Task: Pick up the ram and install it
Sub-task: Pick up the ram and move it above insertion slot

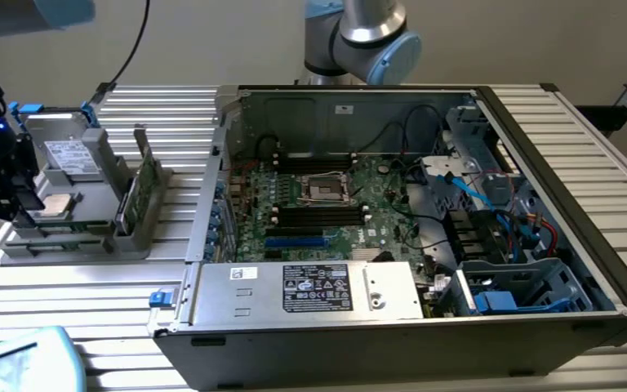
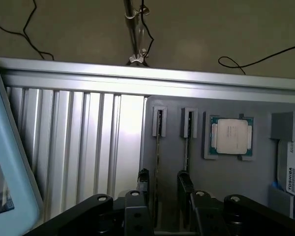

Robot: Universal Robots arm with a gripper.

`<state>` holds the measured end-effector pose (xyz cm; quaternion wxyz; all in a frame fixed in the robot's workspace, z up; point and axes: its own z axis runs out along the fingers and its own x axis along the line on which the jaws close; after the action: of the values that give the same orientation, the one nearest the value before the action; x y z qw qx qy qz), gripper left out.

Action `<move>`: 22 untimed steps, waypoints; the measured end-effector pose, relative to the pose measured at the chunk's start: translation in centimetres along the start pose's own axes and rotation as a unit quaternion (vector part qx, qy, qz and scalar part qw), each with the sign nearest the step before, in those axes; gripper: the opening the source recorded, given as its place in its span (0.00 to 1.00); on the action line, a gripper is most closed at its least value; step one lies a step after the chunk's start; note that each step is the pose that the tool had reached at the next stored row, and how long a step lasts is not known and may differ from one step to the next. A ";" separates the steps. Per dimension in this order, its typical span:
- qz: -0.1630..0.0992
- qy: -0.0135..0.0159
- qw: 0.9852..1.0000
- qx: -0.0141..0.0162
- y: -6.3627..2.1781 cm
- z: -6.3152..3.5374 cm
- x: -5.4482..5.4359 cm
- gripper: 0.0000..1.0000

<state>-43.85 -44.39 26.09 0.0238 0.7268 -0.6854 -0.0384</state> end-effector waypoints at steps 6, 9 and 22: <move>-0.001 0.000 1.000 0.000 -0.29 1.08 0.1 0.37; -0.002 0.000 1.000 0.000 -0.44 1.61 0.1 0.37; -0.004 0.000 1.000 0.000 -0.92 3.94 0.6 0.37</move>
<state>-43.25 -44.85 22.07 0.0238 0.7292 -0.6828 -0.0383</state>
